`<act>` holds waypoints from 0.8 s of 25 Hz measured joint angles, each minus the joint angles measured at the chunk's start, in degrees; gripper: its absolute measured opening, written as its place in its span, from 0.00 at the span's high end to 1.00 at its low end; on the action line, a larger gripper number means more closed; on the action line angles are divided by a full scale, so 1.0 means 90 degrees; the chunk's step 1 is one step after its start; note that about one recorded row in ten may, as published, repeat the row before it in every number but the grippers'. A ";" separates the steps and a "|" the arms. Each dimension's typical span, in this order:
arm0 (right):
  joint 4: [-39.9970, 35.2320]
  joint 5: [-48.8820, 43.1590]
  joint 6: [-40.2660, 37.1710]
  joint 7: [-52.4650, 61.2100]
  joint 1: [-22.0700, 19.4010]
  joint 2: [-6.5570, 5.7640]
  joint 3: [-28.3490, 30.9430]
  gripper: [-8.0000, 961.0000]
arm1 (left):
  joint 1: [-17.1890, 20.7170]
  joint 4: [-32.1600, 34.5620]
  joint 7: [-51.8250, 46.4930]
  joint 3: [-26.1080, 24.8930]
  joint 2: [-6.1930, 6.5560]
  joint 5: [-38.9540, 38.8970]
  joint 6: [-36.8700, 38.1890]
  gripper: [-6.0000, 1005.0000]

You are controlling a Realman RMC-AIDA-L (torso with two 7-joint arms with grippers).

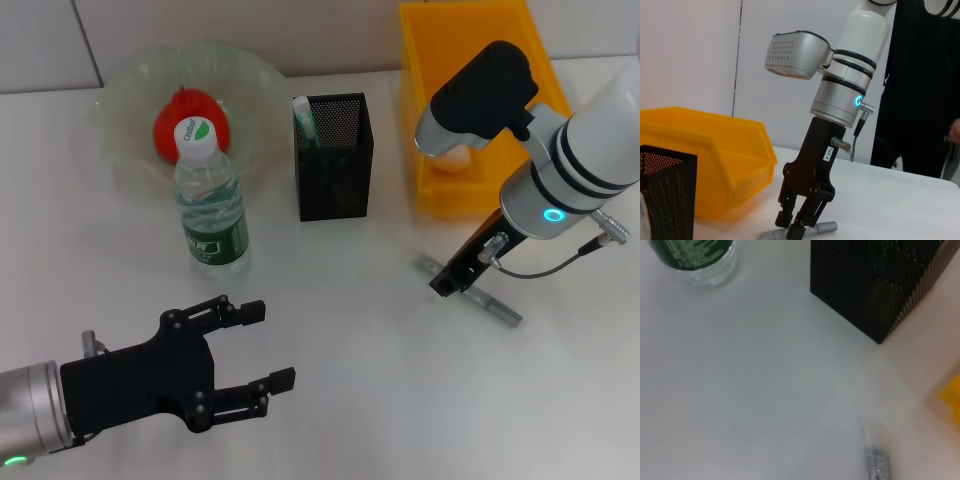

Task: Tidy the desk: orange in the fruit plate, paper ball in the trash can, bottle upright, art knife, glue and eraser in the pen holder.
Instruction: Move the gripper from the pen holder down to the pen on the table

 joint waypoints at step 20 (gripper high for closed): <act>0.0162 0.0146 -0.0077 -0.0112 0.0103 -0.0014 0.0058 0.85 | 0.0018 -0.0004 0.0000 0.0026 0.0001 0.0000 -0.0001 0.20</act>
